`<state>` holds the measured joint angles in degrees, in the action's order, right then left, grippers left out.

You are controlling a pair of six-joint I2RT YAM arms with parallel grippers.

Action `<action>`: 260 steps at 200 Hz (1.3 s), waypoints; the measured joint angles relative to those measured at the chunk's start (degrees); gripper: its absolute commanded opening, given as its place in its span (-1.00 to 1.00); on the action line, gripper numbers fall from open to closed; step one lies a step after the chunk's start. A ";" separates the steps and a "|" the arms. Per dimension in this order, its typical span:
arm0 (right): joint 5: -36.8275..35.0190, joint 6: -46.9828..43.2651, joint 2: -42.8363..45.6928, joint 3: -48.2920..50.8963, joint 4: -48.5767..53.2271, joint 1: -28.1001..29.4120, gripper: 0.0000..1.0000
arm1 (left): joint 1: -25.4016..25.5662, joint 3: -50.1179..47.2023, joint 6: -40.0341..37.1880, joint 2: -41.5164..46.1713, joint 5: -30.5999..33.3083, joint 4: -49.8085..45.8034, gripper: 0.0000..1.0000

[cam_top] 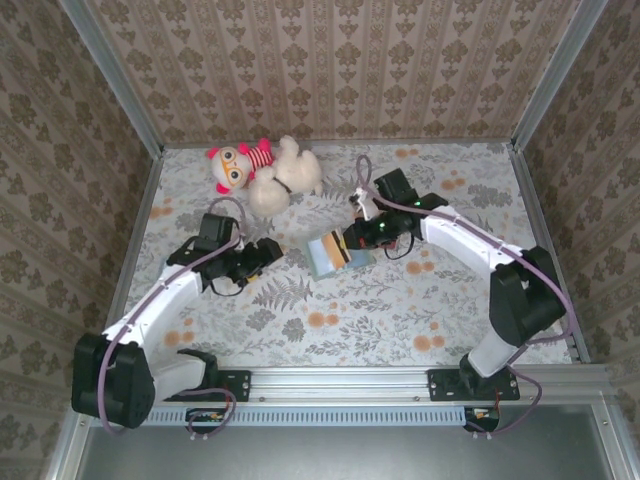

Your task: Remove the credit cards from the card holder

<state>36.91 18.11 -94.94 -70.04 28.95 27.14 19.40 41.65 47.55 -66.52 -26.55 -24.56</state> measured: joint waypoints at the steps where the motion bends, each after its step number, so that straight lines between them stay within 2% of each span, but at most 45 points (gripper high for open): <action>1: -0.07 0.13 -0.20 0.11 -0.11 0.17 -1.00 | 0.22 0.00 -0.04 -0.11 -0.09 0.24 0.44; 21: -0.63 2.14 -3.65 1.09 -1.62 2.75 -1.00 | 2.93 0.00 0.85 -1.73 -0.09 2.69 0.26; 52: -1.79 5.07 -9.05 1.25 -4.20 5.79 -1.00 | 8.15 0.07 2.23 -6.64 -0.37 6.71 -0.24; 77: -2.54 6.60 -12.28 1.22 -5.25 6.67 -1.00 | 11.08 1.90 1.22 -12.37 -0.66 6.08 -0.42; 155: -3.23 8.09 -14.80 1.31 -6.78 6.67 -0.72 | 12.98 3.67 0.87 -23.96 -0.48 6.64 -0.54; 202: -3.19 8.11 -15.61 2.49 -7.26 6.67 -0.64 | 13.20 4.15 0.85 -25.79 0.20 6.60 -0.62; 260: -3.08 8.96 -15.69 4.42 -7.91 6.67 -0.40 | 13.64 4.55 0.85 -26.23 1.05 5.27 -0.65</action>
<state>33.82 27.07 -110.63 -65.63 21.04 33.80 33.04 46.19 48.40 -92.75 -25.50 -19.29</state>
